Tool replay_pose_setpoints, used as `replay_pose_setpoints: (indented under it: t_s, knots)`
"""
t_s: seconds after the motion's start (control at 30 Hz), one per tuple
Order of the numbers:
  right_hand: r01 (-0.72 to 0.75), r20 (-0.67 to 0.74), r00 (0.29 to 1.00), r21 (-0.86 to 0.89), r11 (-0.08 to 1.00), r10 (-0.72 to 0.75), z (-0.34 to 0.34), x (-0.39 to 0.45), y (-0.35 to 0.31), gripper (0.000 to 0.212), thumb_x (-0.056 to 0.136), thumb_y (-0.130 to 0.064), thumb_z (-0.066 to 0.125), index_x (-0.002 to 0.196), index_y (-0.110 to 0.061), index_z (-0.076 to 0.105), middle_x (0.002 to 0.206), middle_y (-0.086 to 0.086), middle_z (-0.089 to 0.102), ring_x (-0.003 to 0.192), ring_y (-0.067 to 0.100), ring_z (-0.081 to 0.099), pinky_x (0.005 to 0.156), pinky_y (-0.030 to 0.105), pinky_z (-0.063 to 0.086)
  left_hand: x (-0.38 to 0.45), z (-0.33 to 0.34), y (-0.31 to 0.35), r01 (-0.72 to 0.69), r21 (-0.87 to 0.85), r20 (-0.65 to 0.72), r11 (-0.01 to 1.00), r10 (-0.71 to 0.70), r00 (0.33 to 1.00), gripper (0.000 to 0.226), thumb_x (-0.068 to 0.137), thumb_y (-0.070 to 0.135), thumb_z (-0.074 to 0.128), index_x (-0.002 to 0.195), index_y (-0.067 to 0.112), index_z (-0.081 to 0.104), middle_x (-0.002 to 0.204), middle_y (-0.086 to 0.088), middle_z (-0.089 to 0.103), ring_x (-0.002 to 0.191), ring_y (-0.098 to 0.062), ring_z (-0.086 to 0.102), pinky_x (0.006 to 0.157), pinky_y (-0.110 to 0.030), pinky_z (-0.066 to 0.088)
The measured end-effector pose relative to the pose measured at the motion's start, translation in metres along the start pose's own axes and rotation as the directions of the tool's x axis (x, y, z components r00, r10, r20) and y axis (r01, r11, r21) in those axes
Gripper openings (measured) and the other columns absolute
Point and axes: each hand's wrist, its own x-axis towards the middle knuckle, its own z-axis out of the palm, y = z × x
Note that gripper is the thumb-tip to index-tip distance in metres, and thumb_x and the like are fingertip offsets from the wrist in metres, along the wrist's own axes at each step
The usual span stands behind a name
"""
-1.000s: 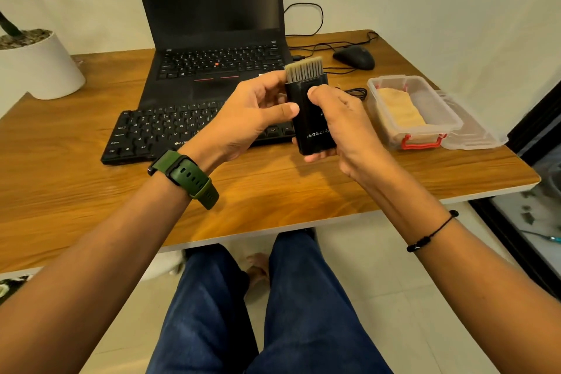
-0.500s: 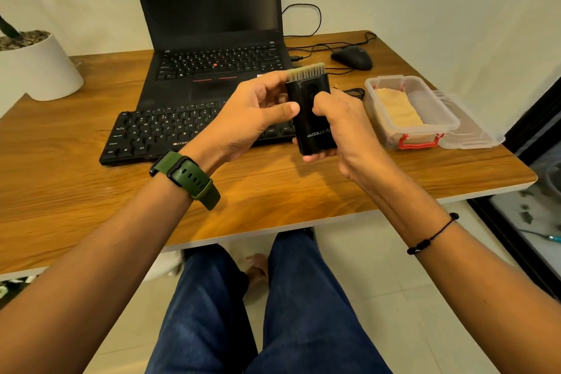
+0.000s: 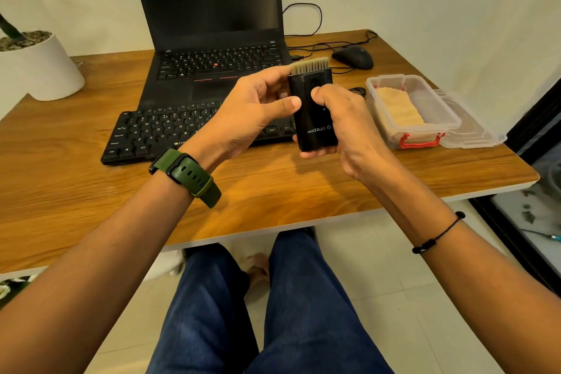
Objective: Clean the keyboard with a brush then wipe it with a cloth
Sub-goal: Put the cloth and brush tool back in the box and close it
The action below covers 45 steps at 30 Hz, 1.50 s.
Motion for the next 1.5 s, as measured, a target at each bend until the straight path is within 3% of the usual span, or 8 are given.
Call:
replay_pose_setpoints:
  t_s: [0.37, 0.6, 0.8, 0.93, 1.0, 1.13, 1.27, 1.5]
  knots:
    - [-0.037, -0.027, 0.999, -0.009, 0.999, 0.036, -0.001, 0.005, 0.005, 0.034, 0.059, -0.025, 0.045, 0.092, -0.02, 0.054, 0.083, 0.012, 0.062, 0.071, 0.026, 0.065, 0.048, 0.031, 0.051, 0.0, 0.003, 0.0, 0.004, 0.038, -0.002, 0.999, -0.004, 1.0, 0.044, 0.084, -0.003, 0.059, 0.122, 0.017, 0.051, 0.107, 0.006, 0.062, 0.097, -0.001, 0.06, 0.079, -0.02, 0.05]
    - [-0.092, -0.009, 0.996, -0.037, 0.995, 0.092, -0.004, 0.006, 0.004, 0.018, 0.087, -0.019, 0.049, 0.104, -0.017, 0.052, 0.103, 0.012, 0.058, 0.087, 0.025, 0.064, 0.044, 0.027, 0.052, 0.005, 0.004, -0.006, 0.047, 0.008, -0.068, 0.999, -0.047, 0.997, 0.044, 0.085, -0.005, 0.056, 0.126, 0.01, 0.051, 0.11, -0.004, 0.062, 0.104, -0.015, 0.058, 0.09, -0.03, 0.051]
    - [0.085, -0.045, 0.993, -0.316, 0.945, -0.105, -0.031, 0.01, -0.006, 0.074, 0.08, -0.013, 0.069, 0.139, -0.025, 0.026, 0.112, -0.01, 0.05, 0.096, 0.016, 0.062, 0.061, 0.029, 0.058, 0.036, 0.021, -0.004, 0.129, -0.133, -0.208, 0.983, -0.155, 0.966, 0.032, 0.086, -0.006, 0.053, 0.118, 0.001, 0.055, 0.095, -0.006, 0.065, 0.081, -0.009, 0.064, 0.068, -0.018, 0.052]
    - [0.118, -0.055, 0.98, -0.623, 0.773, -0.194, -0.065, 0.021, -0.011, 0.094, 0.071, -0.013, 0.075, 0.146, -0.02, 0.018, 0.135, 0.003, 0.048, 0.115, 0.021, 0.054, 0.087, 0.041, 0.053, 0.072, 0.052, -0.001, 0.177, -0.136, -0.248, 0.975, -0.206, 0.947, 0.024, 0.086, -0.006, 0.055, 0.11, -0.003, 0.057, 0.089, -0.008, 0.063, 0.079, -0.015, 0.062, 0.067, -0.02, 0.054]
    - [0.097, -0.093, 0.961, -0.772, 0.628, -0.262, -0.084, 0.03, -0.013, 0.089, 0.07, -0.019, 0.075, 0.144, -0.018, 0.025, 0.134, 0.004, 0.051, 0.117, 0.02, 0.052, 0.095, 0.034, 0.046, 0.091, 0.07, -0.002, 0.214, -0.141, -0.241, 0.967, -0.243, 0.94, 0.021, 0.085, -0.005, 0.056, 0.106, -0.003, 0.058, 0.088, -0.007, 0.061, 0.077, -0.014, 0.062, 0.065, -0.018, 0.054]
    - [-0.052, -0.241, 0.899, -0.887, 0.458, -0.365, -0.116, 0.05, -0.013, 0.066, 0.072, -0.029, 0.071, 0.131, -0.013, 0.045, 0.123, 0.01, 0.055, 0.113, 0.026, 0.052, 0.079, 0.027, 0.037, 0.128, 0.1, -0.004, 0.284, -0.125, -0.189, 0.951, -0.304, 0.934, 0.016, 0.084, -0.007, 0.056, 0.08, 0.007, 0.054, 0.081, -0.008, 0.058, 0.072, -0.018, 0.059, 0.066, -0.023, 0.053]
    - [-0.22, -0.356, 0.877, -0.894, 0.389, -0.323, -0.137, 0.066, -0.005, 0.057, 0.076, -0.037, 0.068, 0.121, -0.01, 0.049, 0.119, 0.014, 0.059, 0.108, 0.032, 0.055, 0.074, 0.032, 0.04, 0.159, 0.123, -0.018, 0.346, -0.004, -0.132, 0.938, -0.343, 0.93, 0.022, 0.084, -0.011, 0.051, 0.072, 0.007, 0.05, 0.082, -0.013, 0.054, 0.08, -0.025, 0.058, 0.065, -0.027, 0.054]
    - [-0.264, -0.36, 0.906, -0.892, 0.368, -0.222, -0.14, 0.076, 0.014, 0.044, 0.083, -0.033, 0.065, 0.116, -0.007, 0.052, 0.116, 0.014, 0.059, 0.106, 0.031, 0.056, 0.071, 0.032, 0.037, 0.181, 0.129, -0.038, 0.41, 0.227, -0.12, 0.883, -0.392, 0.912, 0.011, 0.086, -0.001, 0.05, 0.09, 0.0, 0.06, 0.083, -0.006, 0.055, 0.072, -0.013, 0.052, 0.059, -0.019, 0.046]
